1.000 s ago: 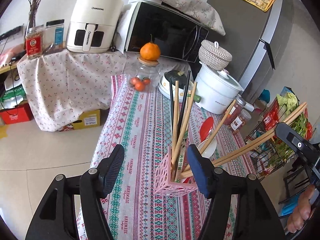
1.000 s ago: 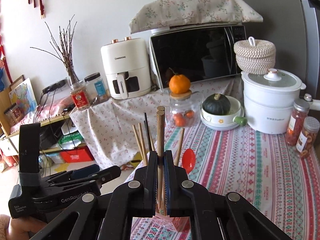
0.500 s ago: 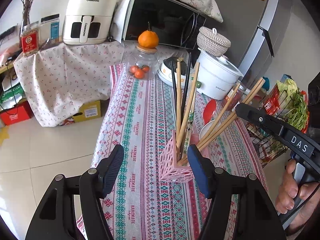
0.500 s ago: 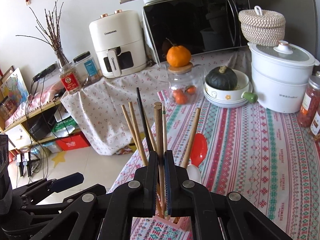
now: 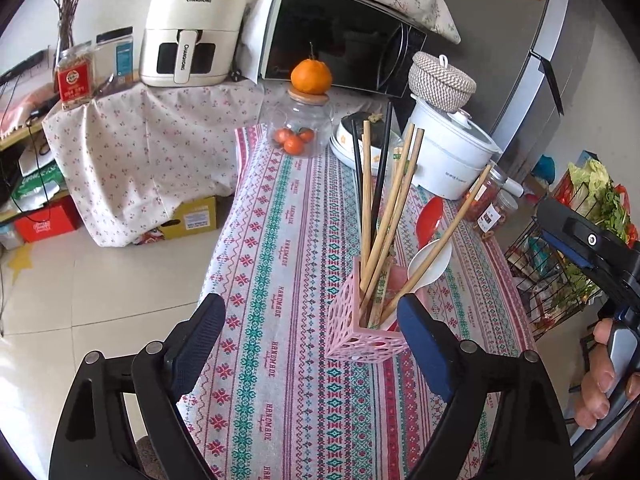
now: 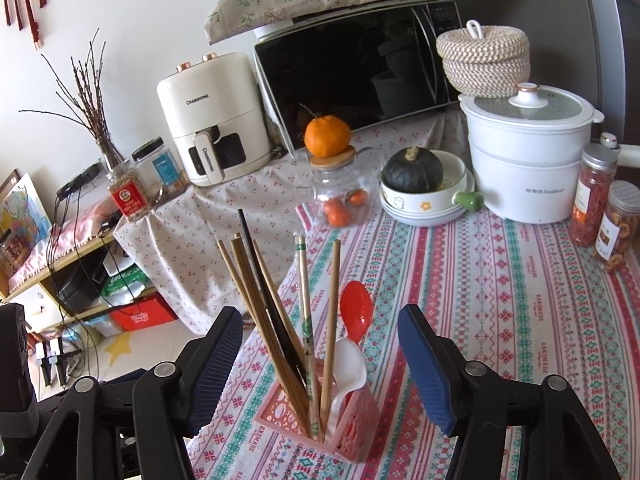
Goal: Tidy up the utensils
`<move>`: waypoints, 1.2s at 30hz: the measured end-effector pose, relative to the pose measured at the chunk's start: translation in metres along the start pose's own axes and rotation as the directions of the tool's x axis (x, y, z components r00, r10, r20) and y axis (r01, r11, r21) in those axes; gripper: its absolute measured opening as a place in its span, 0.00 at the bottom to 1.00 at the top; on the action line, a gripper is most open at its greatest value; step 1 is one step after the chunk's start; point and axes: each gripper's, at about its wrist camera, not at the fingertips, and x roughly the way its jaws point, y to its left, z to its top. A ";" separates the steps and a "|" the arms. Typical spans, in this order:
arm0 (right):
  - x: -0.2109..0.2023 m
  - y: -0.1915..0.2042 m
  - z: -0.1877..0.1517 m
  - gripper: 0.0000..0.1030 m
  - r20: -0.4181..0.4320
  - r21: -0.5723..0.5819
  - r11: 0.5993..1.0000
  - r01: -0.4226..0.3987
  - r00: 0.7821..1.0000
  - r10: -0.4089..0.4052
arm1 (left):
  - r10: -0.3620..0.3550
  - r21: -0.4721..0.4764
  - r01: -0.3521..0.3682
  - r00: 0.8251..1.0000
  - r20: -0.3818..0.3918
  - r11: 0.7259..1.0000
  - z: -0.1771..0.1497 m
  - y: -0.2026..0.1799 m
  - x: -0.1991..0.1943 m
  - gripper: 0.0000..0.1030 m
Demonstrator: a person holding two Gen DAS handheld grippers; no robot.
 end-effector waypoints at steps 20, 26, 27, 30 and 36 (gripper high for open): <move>-0.091 -0.042 -0.044 1.00 -0.024 -0.107 0.928 0.358 0.932 -0.362 | 0.078 0.166 -0.088 0.995 0.063 0.982 -0.042 -0.077 -0.059 1.00; -0.118 -0.051 -0.057 1.00 -0.016 -0.092 0.897 0.432 0.900 -0.435 | 0.064 0.183 -0.083 0.992 0.108 0.980 -0.051 -0.100 -0.081 1.00; -0.122 -0.052 -0.059 1.00 -0.011 -0.085 0.893 0.441 0.896 -0.443 | 0.060 0.184 -0.081 0.992 0.112 0.980 -0.052 -0.103 -0.084 1.00; -0.133 -0.056 -0.060 1.00 0.005 -0.065 0.889 0.454 0.891 -0.454 | 0.049 0.190 -0.071 0.992 0.118 0.979 -0.056 -0.110 -0.089 1.00; -0.139 -0.056 -0.058 1.00 0.031 -0.063 0.882 0.467 0.884 -0.466 | 0.035 0.203 -0.060 0.992 0.123 0.977 -0.059 -0.122 -0.092 1.00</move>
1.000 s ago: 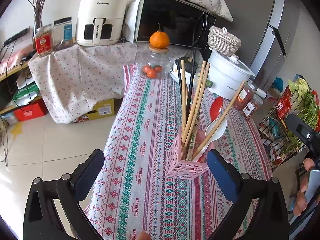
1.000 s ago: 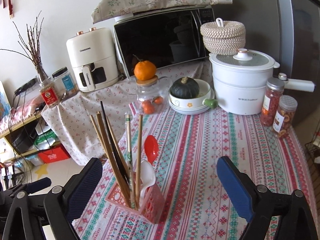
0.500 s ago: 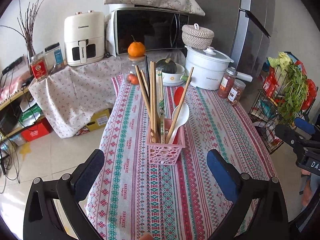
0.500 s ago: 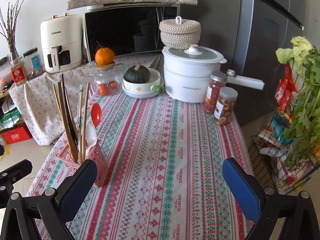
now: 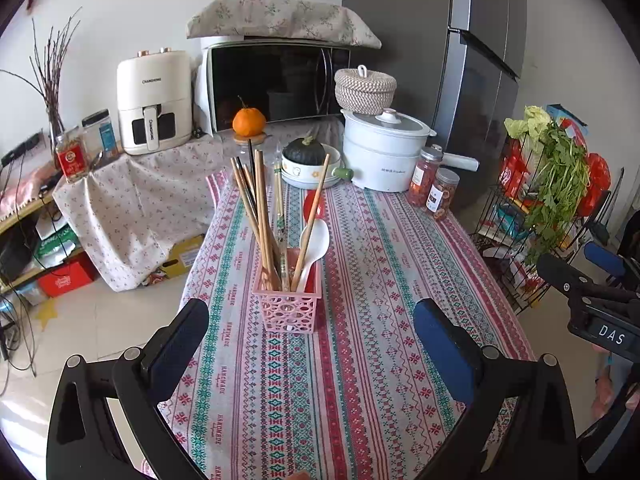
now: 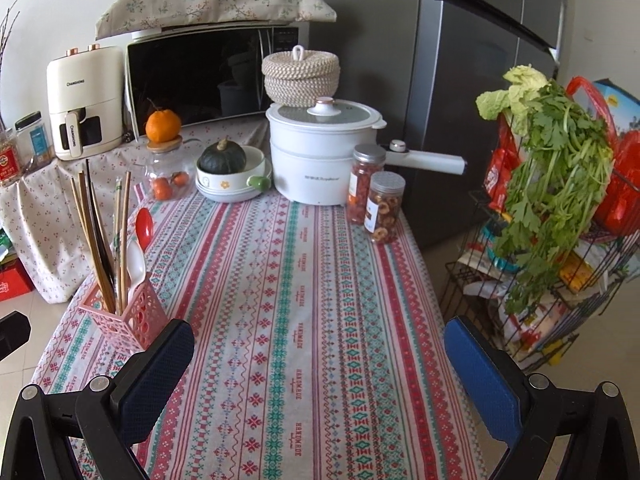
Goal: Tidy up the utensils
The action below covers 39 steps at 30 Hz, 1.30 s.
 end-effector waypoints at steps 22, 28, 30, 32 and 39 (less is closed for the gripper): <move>0.012 0.010 -0.001 1.00 -0.048 0.006 0.999 -0.043 0.998 0.043 | 0.001 -0.008 -0.001 1.000 -0.001 1.000 0.000 0.000 0.003 1.00; 0.015 0.012 0.000 1.00 -0.056 0.013 0.998 -0.055 0.997 0.056 | 0.001 -0.008 -0.001 1.000 -0.002 1.000 0.001 0.001 0.003 1.00; 0.015 0.013 0.000 1.00 -0.055 0.012 0.998 -0.057 0.997 0.058 | 0.002 -0.009 -0.002 1.000 -0.001 1.000 0.001 0.001 0.003 1.00; 0.015 0.014 0.001 1.00 -0.055 0.012 0.998 -0.058 0.997 0.059 | 0.002 -0.010 -0.002 1.000 -0.001 1.000 0.001 0.001 0.003 1.00; 0.018 0.015 0.000 1.00 -0.068 0.017 0.998 -0.064 0.996 0.065 | 0.000 -0.008 0.000 1.000 0.000 1.000 0.001 0.002 0.003 1.00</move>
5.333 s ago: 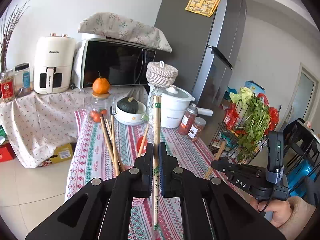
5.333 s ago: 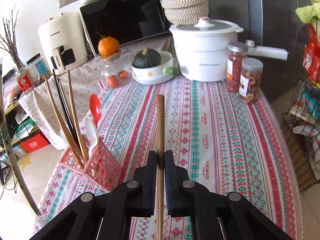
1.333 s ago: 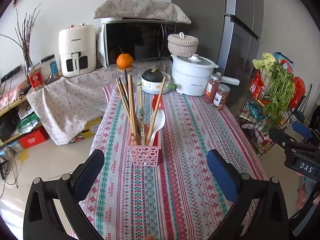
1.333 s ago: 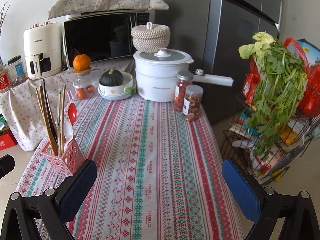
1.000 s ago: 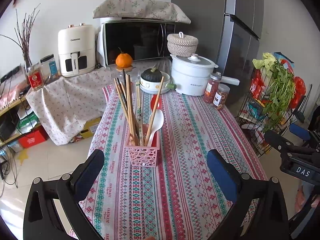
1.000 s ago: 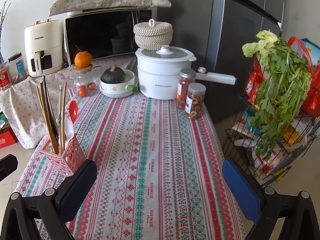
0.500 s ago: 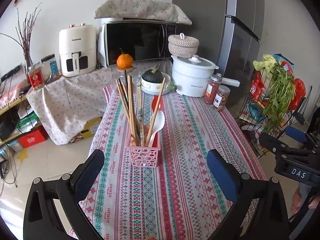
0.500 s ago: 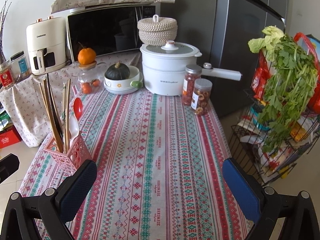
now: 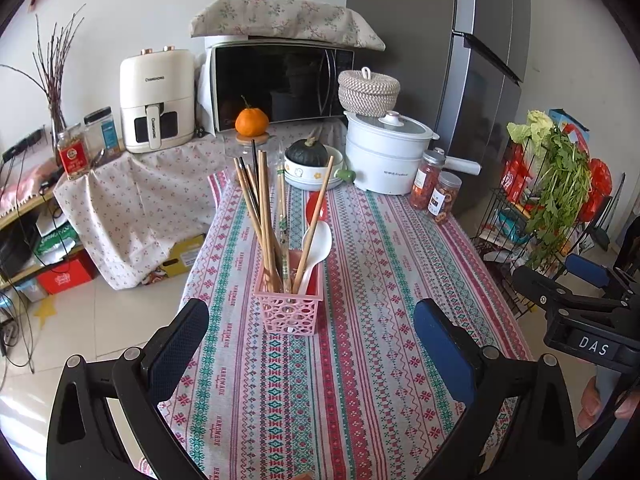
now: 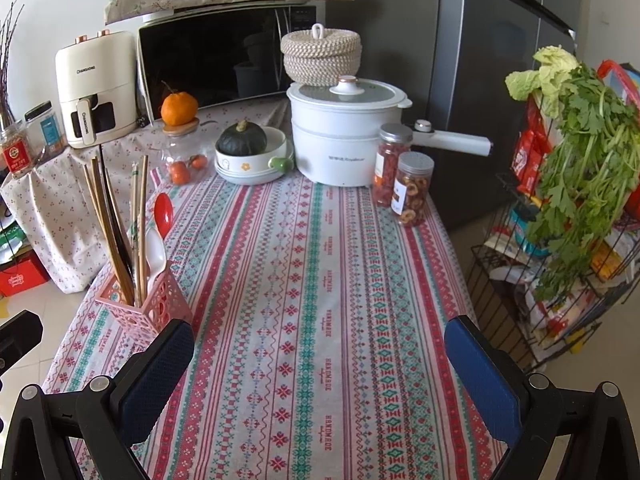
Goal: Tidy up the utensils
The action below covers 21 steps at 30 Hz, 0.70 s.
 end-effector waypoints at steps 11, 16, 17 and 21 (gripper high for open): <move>0.001 0.001 0.000 1.00 -0.006 0.008 1.000 -0.002 1.000 0.002 | 0.000 -0.001 0.000 1.000 0.001 1.000 0.000 0.000 -0.001 1.00; 0.001 0.001 0.000 1.00 -0.010 0.012 1.000 -0.004 1.000 0.004 | 0.000 -0.001 0.000 1.000 0.000 1.000 0.000 0.000 -0.001 1.00; 0.001 0.001 0.000 1.00 -0.010 0.013 1.000 -0.004 1.000 0.004 | 0.000 -0.001 0.000 1.000 -0.001 1.000 0.000 0.000 -0.001 1.00; 0.001 0.001 0.000 1.00 -0.012 0.013 1.000 -0.005 1.000 0.005 | 0.000 -0.002 0.000 1.000 -0.001 1.000 0.000 0.000 -0.001 1.00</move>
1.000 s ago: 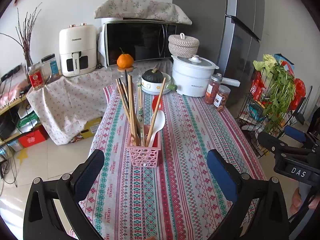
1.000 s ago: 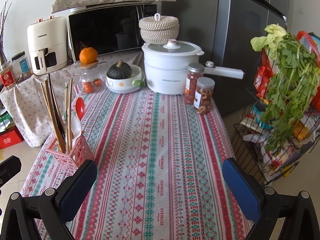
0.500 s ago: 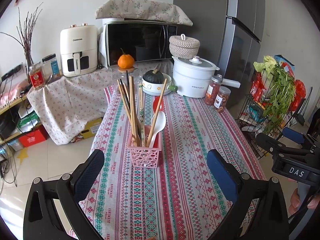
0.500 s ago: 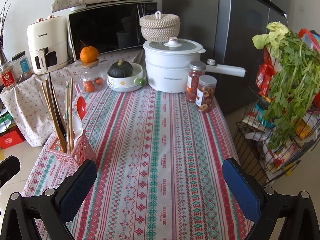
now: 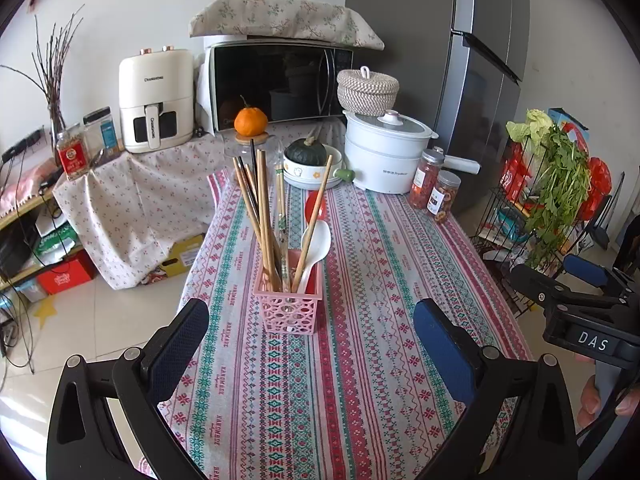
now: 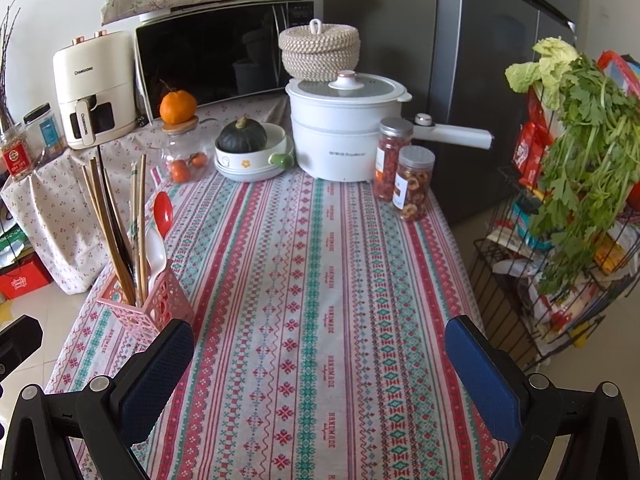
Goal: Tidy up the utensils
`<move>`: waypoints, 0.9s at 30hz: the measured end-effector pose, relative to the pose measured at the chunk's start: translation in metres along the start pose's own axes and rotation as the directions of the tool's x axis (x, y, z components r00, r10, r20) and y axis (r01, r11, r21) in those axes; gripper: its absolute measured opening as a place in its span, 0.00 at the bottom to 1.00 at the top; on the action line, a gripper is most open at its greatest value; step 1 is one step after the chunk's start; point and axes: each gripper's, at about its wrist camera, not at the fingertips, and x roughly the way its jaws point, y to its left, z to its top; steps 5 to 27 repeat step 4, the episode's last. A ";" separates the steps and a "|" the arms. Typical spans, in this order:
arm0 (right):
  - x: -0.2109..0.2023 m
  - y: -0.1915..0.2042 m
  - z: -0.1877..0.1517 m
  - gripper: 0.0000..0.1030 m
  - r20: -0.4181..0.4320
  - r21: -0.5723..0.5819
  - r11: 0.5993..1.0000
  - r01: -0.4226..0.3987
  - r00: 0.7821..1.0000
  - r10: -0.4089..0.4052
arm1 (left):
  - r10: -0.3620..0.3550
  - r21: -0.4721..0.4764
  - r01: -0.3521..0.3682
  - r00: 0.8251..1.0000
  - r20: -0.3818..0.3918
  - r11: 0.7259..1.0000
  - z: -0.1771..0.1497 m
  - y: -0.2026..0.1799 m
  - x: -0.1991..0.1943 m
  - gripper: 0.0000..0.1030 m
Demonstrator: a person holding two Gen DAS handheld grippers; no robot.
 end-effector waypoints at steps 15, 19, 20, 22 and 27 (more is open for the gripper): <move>0.001 0.001 0.000 1.00 -0.004 0.002 1.000 -0.001 1.000 0.001 | -0.003 -0.011 0.003 1.000 -0.006 1.000 -0.001 0.001 0.000 1.00; 0.001 0.001 0.000 1.00 -0.004 0.002 1.000 -0.001 1.000 0.001 | -0.003 -0.011 0.003 1.000 -0.006 1.000 -0.001 0.001 0.000 1.00; 0.001 0.001 0.000 1.00 -0.004 0.002 1.000 -0.001 1.000 0.001 | -0.003 -0.011 0.003 1.000 -0.006 1.000 -0.001 0.001 0.000 1.00; 0.001 0.001 0.000 1.00 -0.004 0.002 1.000 -0.001 1.000 0.001 | -0.003 -0.011 0.003 1.000 -0.006 1.000 -0.001 0.001 0.000 1.00; 0.001 0.001 0.000 1.00 -0.004 0.002 1.000 -0.001 1.000 0.001 | -0.003 -0.011 0.003 1.000 -0.006 1.000 -0.001 0.001 0.000 1.00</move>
